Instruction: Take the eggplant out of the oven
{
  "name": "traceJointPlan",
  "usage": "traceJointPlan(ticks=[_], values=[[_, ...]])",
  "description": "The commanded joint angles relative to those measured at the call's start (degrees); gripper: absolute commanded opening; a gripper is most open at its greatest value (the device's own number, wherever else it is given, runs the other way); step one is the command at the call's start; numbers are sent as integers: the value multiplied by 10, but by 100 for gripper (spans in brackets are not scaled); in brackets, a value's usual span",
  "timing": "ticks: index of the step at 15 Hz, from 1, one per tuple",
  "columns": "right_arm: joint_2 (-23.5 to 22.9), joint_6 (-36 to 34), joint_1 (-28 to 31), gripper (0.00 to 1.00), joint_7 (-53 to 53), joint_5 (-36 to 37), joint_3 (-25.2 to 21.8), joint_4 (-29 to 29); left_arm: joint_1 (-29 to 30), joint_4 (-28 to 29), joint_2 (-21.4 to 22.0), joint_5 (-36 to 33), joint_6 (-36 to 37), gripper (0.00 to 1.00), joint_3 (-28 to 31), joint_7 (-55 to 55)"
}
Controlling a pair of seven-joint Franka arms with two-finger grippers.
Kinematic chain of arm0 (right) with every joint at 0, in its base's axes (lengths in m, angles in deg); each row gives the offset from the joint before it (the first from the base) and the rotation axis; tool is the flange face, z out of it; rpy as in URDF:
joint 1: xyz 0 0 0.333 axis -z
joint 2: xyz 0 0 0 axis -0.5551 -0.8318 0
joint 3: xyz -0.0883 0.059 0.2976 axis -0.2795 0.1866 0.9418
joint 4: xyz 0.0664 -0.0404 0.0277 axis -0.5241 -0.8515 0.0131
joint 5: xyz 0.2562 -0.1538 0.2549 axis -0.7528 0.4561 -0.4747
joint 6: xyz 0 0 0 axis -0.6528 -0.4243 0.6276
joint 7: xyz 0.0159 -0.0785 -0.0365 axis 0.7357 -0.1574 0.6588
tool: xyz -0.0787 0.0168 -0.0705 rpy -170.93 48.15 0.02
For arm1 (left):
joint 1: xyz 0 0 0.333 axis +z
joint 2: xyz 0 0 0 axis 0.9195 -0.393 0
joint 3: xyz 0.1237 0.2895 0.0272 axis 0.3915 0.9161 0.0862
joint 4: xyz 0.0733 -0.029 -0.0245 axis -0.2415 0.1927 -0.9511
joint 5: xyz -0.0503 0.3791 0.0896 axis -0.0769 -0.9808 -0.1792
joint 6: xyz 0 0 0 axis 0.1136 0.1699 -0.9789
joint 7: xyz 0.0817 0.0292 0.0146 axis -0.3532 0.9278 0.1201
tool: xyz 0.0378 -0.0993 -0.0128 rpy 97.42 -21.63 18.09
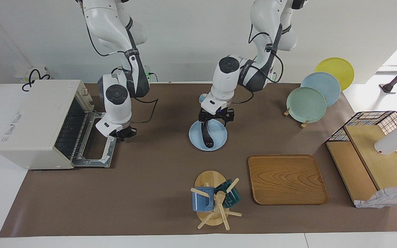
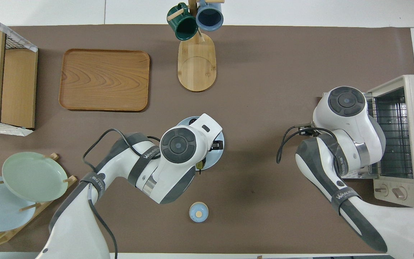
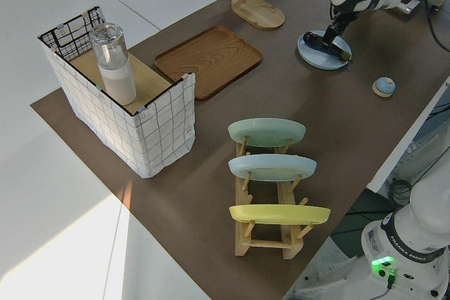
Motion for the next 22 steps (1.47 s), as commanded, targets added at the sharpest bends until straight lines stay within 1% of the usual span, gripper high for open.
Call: traceJointPlan(ticks=[1, 5, 6, 7, 9, 10, 11, 12, 14, 16, 17, 19, 20, 22], values=[[10, 34, 21, 0, 13, 14, 8, -26, -17, 7, -10, -5, -22, 100, 12, 10], [9, 34, 25, 0, 31, 28, 7, -25, -17, 7, -18, -5, -20, 100, 12, 6], [9, 34, 25, 0, 33, 49, 8, -25, -17, 7, -20, -6, -18, 96, 12, 6], [9, 35, 25, 0, 33, 70, 8, -25, -17, 7, -20, -5, -16, 83, 12, 6], [9, 32, 24, 0, 34, 76, 8, -24, -14, 7, -19, -5, -13, 41, 11, 6], [8, 29, 24, 0, 47, 84, 8, -21, -13, 7, -20, -5, -13, 28, 11, 6], [8, 26, 25, 0, 66, 93, 8, -15, -12, 6, -20, -5, -11, 4, 11, 6], [8, 15, 25, 0, 80, 94, 8, -3, -10, 3, -18, -5, -6, 0, 11, 6], [11, -28, 27, 0, 118, 93, 8, 28, 0, -7, -2, -5, 22, 0, 14, 5], [14, -70, 28, 0, 141, 93, 8, 61, 33, -33, 20, -6, 70, 0, 13, -7], [19, -93, 29, 0, 154, 91, 8, 75, 51, -56, 27, -6, 101, 0, 13, -26], [35, -133, 41, 0, 184, 85, 8, 93, 95, -127, 15, -5, 168, 0, 13, -62], [47, -144, 52, 0, 201, 84, 8, 94, 115, -152, 0, -5, 181, 0, 13, -80], [60, -158, 69, 0, 229, 69, 8, 95, 168, -168, -11, -3, 176, 0, 12, -122]])
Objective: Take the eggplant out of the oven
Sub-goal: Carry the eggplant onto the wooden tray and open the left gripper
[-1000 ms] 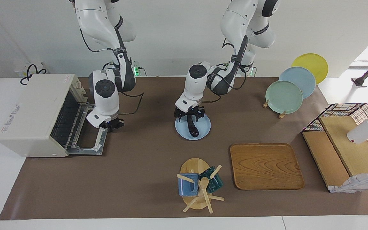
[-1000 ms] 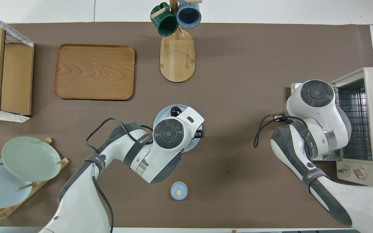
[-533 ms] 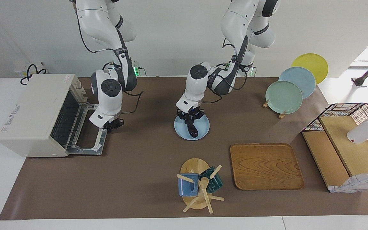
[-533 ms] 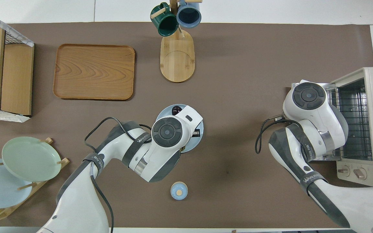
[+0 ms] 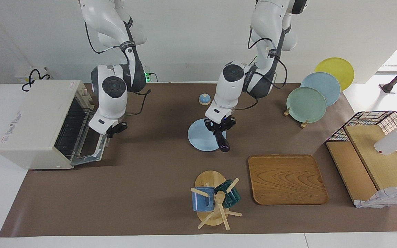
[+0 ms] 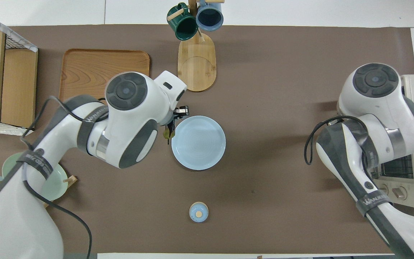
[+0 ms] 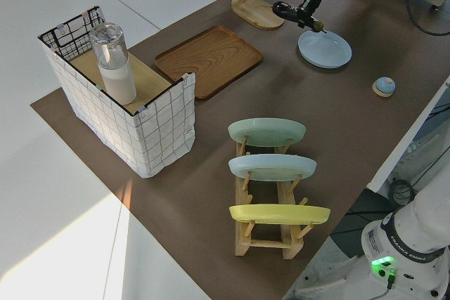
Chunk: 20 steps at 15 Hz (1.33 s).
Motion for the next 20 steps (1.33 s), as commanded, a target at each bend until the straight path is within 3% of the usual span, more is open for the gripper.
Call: traceJointPlan(ticks=[1, 4, 8, 10, 14, 18, 19, 20], values=[[15, -12, 37, 0, 49, -2, -3, 1, 68, -34, -30, 2, 10, 0, -5, -68], [22, -28, 61, 0, 74, -7, -3, 0, 135, -44, -43, 12, 8, 0, -5, -189], [33, -49, 86, 0, 99, -29, -4, 1, 188, -136, -145, 6, 7, 0, -4, -218], [54, -92, 84, 0, 99, -47, -4, 16, 204, -166, -182, 7, 2, 0, -4, -227], [59, -192, 77, 0, 99, -90, 2, 107, 214, -134, -179, 7, -39, 0, -4, -252], [59, -198, 84, 0, 98, -165, -1, 119, 210, -87, -164, 8, -84, 0, -3, -253], [59, -201, 79, 2, 95, -170, 1, 126, 210, -88, -164, 7, -77, 27, -3, -253], [59, -208, 77, 21, 92, -171, 3, 136, 209, -88, -163, 6, -71, 99, -2, -253]])
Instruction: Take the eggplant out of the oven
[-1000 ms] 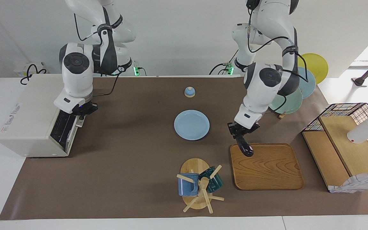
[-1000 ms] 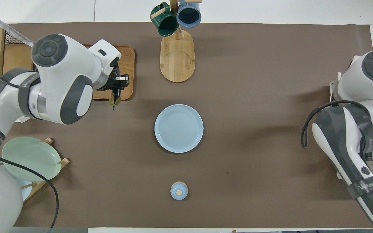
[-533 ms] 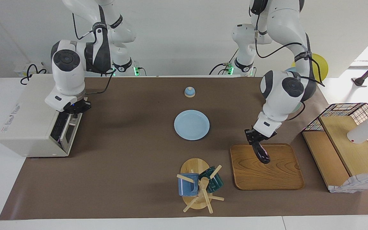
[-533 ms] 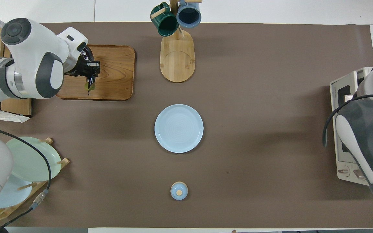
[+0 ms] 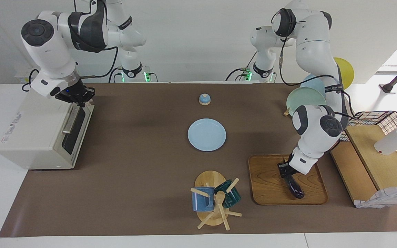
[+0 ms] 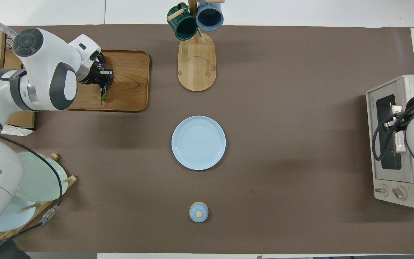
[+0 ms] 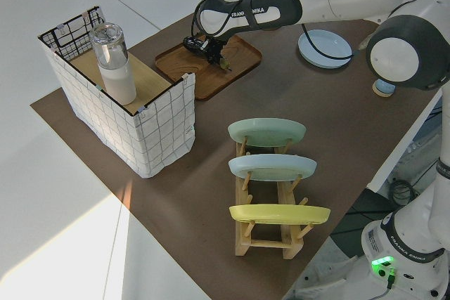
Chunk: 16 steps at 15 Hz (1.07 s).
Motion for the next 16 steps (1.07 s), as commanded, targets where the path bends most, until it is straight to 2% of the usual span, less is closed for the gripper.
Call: traceJointPlan(ticks=[1, 2, 4, 6, 11, 13, 16], values=[[-6, -21, 3, 67, 9, -22, 4, 27, -3, 21, 23, 2, 4, 100, 3, -12], [-6, -21, 3, 100, 8, -32, 3, 28, -2, 19, 26, 2, 8, 100, 3, -14], [4, -18, 2, 100, -11, -49, 4, 32, 4, 20, 50, 2, 27, 100, 2, -13], [-1, -22, 3, 100, -30, -54, 3, 48, 5, 23, 93, 3, 63, 100, 3, -7], [-5, -29, 0, 100, -34, -65, 4, 59, 14, 20, 210, -2, 186, 100, 8, -4], [-7, -29, -18, 100, -35, -63, -5, 62, 14, 20, 261, -8, 237, 100, 10, -5], [-11, -39, -25, 100, -64, -65, -6, 73, 14, 21, 311, -16, 313, 100, 10, -5]])
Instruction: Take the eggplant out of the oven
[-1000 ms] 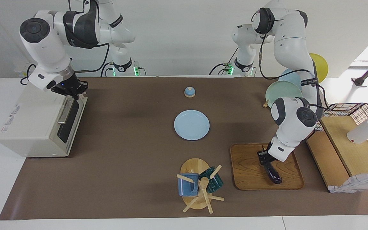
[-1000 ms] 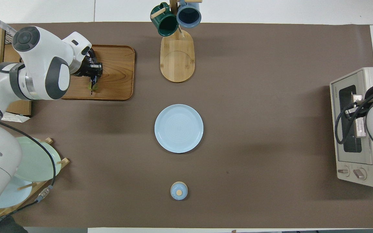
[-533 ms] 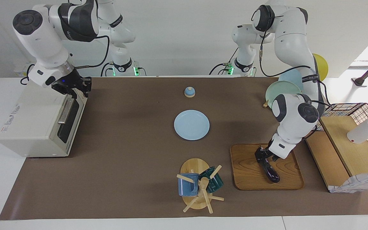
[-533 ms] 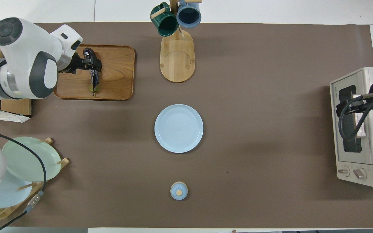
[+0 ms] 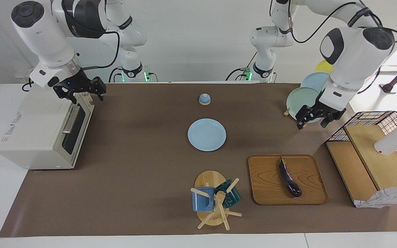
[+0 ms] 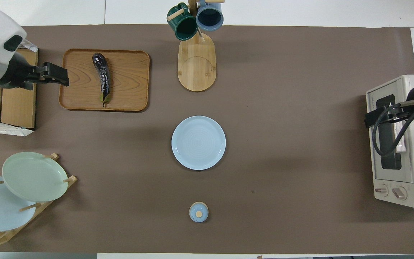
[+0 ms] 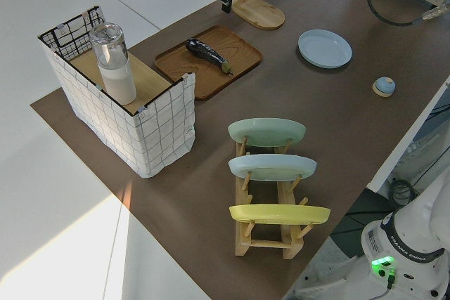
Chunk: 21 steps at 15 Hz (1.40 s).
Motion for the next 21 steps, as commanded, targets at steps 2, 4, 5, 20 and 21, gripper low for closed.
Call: traceJointPlan(ticks=[2, 4, 5, 20, 21], values=[[-4, -26, -15, 100, -22, -19, -21, 19, 0, 31, 65, -13, 85, 100, 1, -2], [3, -27, -39, 100, -23, -18, -43, 14, 1, 52, 90, -13, 113, 100, 0, -1], [2, -25, -40, 100, -24, -18, -45, 15, 2, 76, 106, -13, 109, 100, 0, 0], [8, -19, -32, 100, -22, -24, -45, 21, 45, 45, 92, 7, 112, 100, -29, -5], [8, -19, -32, 100, -22, -24, -46, 21, 46, 45, 91, 7, 112, 100, -30, -6]])
